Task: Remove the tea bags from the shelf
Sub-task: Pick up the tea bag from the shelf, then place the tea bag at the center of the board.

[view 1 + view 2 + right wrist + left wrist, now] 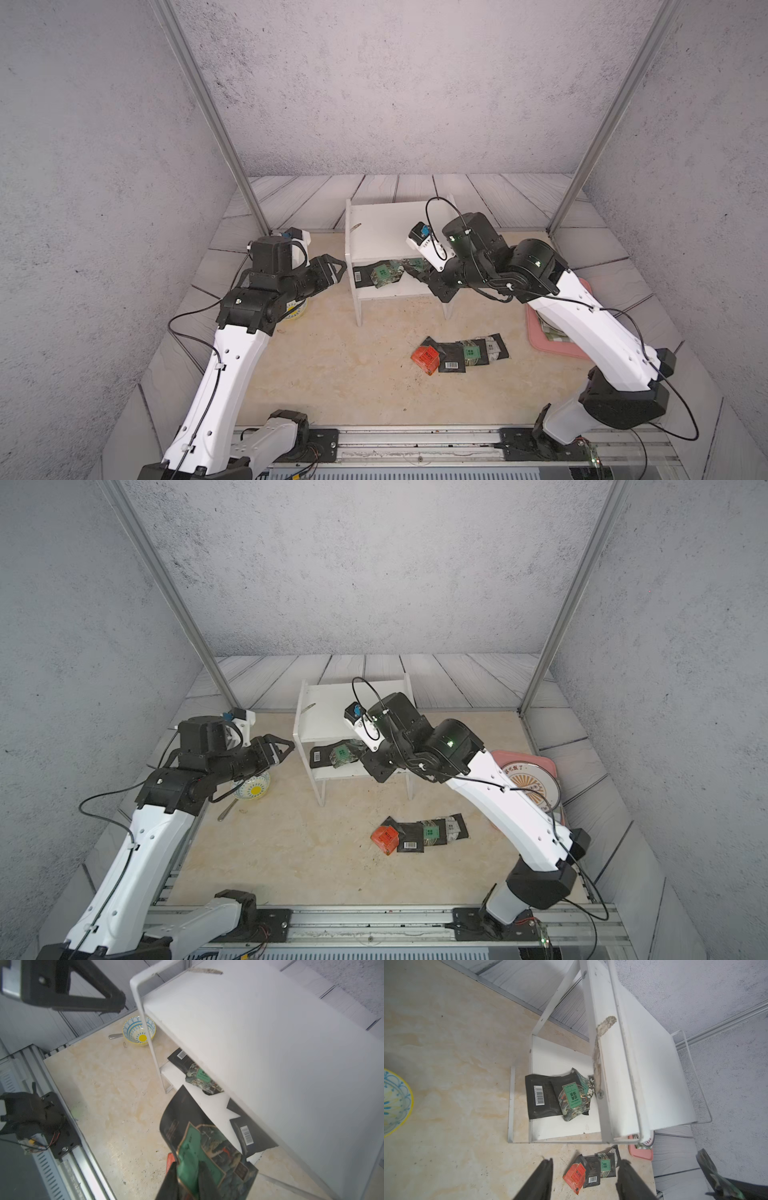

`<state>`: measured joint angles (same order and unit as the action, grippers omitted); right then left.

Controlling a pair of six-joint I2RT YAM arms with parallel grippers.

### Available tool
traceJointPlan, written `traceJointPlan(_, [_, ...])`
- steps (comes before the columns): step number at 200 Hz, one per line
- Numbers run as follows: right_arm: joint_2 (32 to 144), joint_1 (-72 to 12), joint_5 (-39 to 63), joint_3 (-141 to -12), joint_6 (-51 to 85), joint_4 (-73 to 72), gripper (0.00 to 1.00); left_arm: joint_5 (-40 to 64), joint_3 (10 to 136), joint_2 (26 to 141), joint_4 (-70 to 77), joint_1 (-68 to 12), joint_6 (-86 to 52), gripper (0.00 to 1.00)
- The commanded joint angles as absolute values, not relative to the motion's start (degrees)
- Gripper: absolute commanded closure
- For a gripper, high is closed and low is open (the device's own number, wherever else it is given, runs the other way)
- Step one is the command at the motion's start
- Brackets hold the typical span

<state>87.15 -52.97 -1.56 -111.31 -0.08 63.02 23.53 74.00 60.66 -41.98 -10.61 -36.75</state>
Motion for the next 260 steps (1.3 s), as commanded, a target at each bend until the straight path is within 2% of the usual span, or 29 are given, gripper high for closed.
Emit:
traceJointPlan(1, [81.0, -54.4, 1.0, -102.3, 0.0, 57.4, 0.80, 21.8, 71.7, 58.3, -44.8, -10.2, -35.0, 0.46])
traceJointPlan(46, [73.1, -56.7, 2.2, -80.3, 1.7, 45.3, 0.79, 20.9, 64.1, 54.6, -44.7, -10.2, -35.6, 0.46])
traceJointPlan(115, [74.5, -58.7, 0.7, -60.3, 3.9, 28.6, 0.77, 19.6, 54.9, 50.5, -42.7, -10.2, -36.9, 0.46])
traceJointPlan(260, [94.7, -60.0, -4.5, -57.1, 8.3, 17.0, 0.71, 19.2, 51.6, 51.5, -41.1, -10.2, -36.5, 0.47])
